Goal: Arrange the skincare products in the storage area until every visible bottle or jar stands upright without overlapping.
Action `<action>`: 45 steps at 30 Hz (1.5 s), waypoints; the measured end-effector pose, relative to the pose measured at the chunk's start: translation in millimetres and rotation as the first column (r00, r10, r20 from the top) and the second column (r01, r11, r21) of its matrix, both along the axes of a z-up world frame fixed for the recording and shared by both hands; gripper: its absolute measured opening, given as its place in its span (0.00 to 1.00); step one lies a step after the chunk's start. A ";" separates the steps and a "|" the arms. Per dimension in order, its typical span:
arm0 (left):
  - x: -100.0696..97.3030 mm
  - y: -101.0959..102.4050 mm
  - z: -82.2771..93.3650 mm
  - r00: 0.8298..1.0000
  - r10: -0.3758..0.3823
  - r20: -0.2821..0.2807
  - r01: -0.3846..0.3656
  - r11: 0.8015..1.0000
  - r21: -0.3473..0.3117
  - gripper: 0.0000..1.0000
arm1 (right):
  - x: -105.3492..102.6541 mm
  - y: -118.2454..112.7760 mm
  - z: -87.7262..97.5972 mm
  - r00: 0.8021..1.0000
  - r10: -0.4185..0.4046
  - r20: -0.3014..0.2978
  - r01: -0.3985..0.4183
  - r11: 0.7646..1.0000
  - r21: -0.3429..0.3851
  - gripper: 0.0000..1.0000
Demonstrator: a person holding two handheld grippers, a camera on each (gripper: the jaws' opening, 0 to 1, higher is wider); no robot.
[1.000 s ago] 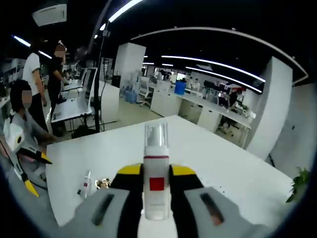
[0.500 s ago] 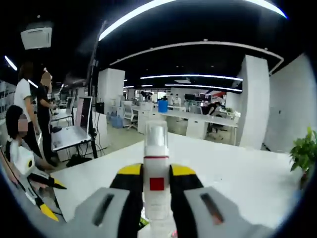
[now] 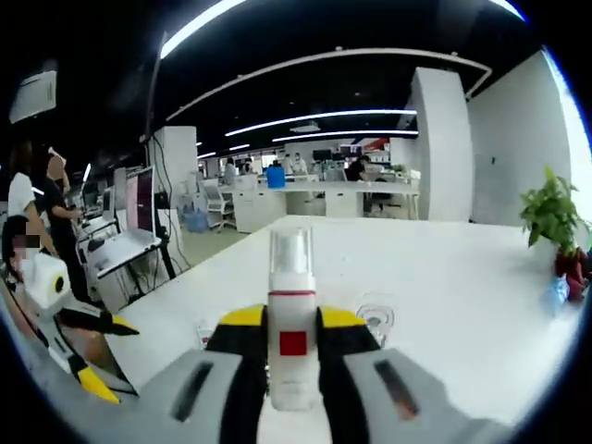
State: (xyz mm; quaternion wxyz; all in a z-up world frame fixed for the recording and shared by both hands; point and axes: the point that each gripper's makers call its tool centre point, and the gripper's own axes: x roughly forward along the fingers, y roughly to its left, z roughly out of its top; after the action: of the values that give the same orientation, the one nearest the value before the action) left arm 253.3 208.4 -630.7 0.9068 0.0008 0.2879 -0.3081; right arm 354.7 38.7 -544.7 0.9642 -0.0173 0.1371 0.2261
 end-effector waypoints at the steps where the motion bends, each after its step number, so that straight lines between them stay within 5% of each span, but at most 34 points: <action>1: 1.3 -1.6 1.4 1.000 -0.004 0.001 0.004 1.000 -0.005 0.89 | -2.9 0.2 -3.2 1.000 0.003 -0.004 -0.003 1.000 -0.006 0.19; 11: 10.8 -42.9 39.4 0.994 -0.107 0.015 0.108 0.986 -0.127 0.89 | -41.1 12.8 -31.7 0.998 0.021 -0.063 -0.021 1.000 0.011 0.19; 16: 9.9 -72.2 56.9 0.985 -0.170 0.000 0.165 0.959 -0.231 0.88 | -56.5 31.0 -34.2 0.994 0.084 -0.073 -0.083 0.996 0.024 0.19; 23: 6.0 -96.4 68.1 0.962 -0.273 0.023 0.270 0.931 -0.246 0.76 | -69.8 42.8 -33.4 0.987 0.147 -0.058 -0.149 0.989 -0.025 0.19; 27: 12.0 -101.5 79.1 0.969 -0.247 0.027 0.242 0.913 -0.327 0.70 | -74.9 40.8 -30.2 0.980 0.192 -0.052 -0.192 0.981 -0.010 0.19; 41: 13.4 -133.1 82.6 0.974 -0.219 -0.052 0.171 0.874 -0.456 0.48 | -90.7 42.0 -14.3 0.972 0.235 -0.017 -0.234 0.972 0.024 0.19; 45: 16.9 -135.8 83.1 0.977 -0.205 -0.052 0.157 0.869 -0.470 0.34 | -96.5 44.4 -14.0 0.969 0.246 -0.009 -0.246 0.969 0.016 0.19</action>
State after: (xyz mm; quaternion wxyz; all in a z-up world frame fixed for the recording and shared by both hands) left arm 270.2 72.6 -547.6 0.8322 -0.2040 0.2499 -0.4509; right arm 258.1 83.1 -558.7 0.9281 -0.0260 0.1376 0.3451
